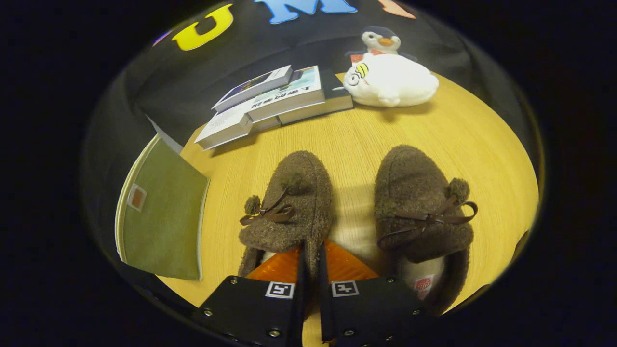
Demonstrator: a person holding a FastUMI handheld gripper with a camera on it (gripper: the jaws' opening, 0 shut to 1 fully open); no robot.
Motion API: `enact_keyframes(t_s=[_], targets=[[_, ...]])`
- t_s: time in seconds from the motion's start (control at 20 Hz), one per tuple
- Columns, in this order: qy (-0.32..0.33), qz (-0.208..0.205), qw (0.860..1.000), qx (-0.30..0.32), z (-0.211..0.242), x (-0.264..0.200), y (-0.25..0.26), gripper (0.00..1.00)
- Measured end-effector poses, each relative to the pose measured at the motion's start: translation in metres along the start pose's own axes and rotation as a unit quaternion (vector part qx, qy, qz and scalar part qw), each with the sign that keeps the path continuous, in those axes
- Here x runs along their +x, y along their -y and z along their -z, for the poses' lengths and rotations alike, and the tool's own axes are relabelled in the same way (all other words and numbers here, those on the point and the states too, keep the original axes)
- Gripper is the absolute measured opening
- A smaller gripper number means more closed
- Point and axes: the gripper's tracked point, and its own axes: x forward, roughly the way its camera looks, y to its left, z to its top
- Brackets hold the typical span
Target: Open the storage box then place both shoes into the box .Put the left shoe in first, then the right shoe, with the right side of both shoes facing outward in a uniform manner.
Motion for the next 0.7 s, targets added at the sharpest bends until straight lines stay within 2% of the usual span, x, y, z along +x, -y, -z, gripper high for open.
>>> enact_keyframes(t_s=[0.05, 0.3, 0.7], targets=[[0.008, 0.003, 1.0, 0.028, -0.001, -0.005, 0.0, 0.0], [0.005, -0.023, 0.997, 0.07, -0.018, -0.022, -0.012, 0.0], [0.038, -0.081, 0.993, 0.08, -0.063, -0.077, -0.079, 0.0]])
